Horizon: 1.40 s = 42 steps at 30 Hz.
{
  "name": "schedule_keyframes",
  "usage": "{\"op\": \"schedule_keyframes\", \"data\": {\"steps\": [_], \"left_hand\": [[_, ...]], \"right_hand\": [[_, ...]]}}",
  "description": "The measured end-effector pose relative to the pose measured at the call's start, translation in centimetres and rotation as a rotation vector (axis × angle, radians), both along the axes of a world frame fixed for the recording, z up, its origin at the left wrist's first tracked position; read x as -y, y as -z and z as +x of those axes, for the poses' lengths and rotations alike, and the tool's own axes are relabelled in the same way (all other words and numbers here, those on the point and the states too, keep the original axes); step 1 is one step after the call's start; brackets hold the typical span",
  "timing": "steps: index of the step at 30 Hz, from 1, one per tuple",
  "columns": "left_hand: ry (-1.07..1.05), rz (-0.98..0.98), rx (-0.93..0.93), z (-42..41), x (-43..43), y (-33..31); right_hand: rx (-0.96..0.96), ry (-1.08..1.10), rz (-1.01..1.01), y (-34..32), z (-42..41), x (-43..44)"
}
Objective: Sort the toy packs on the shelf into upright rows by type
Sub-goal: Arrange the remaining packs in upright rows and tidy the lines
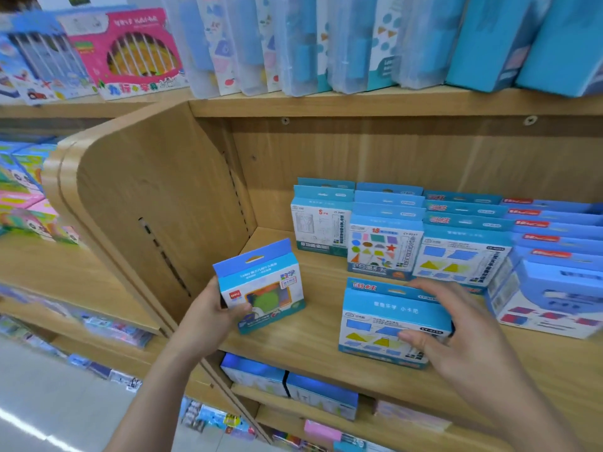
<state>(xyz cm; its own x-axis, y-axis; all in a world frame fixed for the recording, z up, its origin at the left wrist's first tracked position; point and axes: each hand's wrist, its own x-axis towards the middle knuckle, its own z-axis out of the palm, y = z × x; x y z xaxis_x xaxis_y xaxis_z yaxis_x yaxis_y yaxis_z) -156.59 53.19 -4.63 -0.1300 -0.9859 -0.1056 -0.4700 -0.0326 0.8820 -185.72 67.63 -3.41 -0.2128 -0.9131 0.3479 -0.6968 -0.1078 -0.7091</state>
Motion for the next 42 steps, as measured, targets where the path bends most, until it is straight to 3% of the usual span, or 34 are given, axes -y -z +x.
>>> {"op": "schedule_keyframes", "data": {"steps": [5, 11, 22, 30, 36, 42], "left_hand": [[0.041, -0.123, -0.002, -4.0, -2.2, 0.4], [0.044, -0.05, -0.388, -11.7, -5.3, 1.6], [0.024, -0.059, -0.517, -19.4, -7.6, 2.2], [0.055, -0.109, -0.501, -20.8, -8.2, 2.6], [0.121, -0.217, -0.332, -19.7, -8.4, 2.7], [0.074, -0.23, -0.257, -16.0, -8.0, 2.7]], "right_hand": [[0.019, 0.087, -0.026, 0.4, -3.0, -3.0], [0.081, 0.13, -0.015, 0.8, -6.9, -6.4], [0.321, 0.232, -0.048, 1.9, -11.7, -11.3], [0.445, 0.265, -0.057, 1.2, -12.8, -12.3], [0.552, 0.311, -0.137, 1.4, -13.0, -11.3], [0.41, 0.249, -0.185, -3.0, -12.7, -8.2]]}}
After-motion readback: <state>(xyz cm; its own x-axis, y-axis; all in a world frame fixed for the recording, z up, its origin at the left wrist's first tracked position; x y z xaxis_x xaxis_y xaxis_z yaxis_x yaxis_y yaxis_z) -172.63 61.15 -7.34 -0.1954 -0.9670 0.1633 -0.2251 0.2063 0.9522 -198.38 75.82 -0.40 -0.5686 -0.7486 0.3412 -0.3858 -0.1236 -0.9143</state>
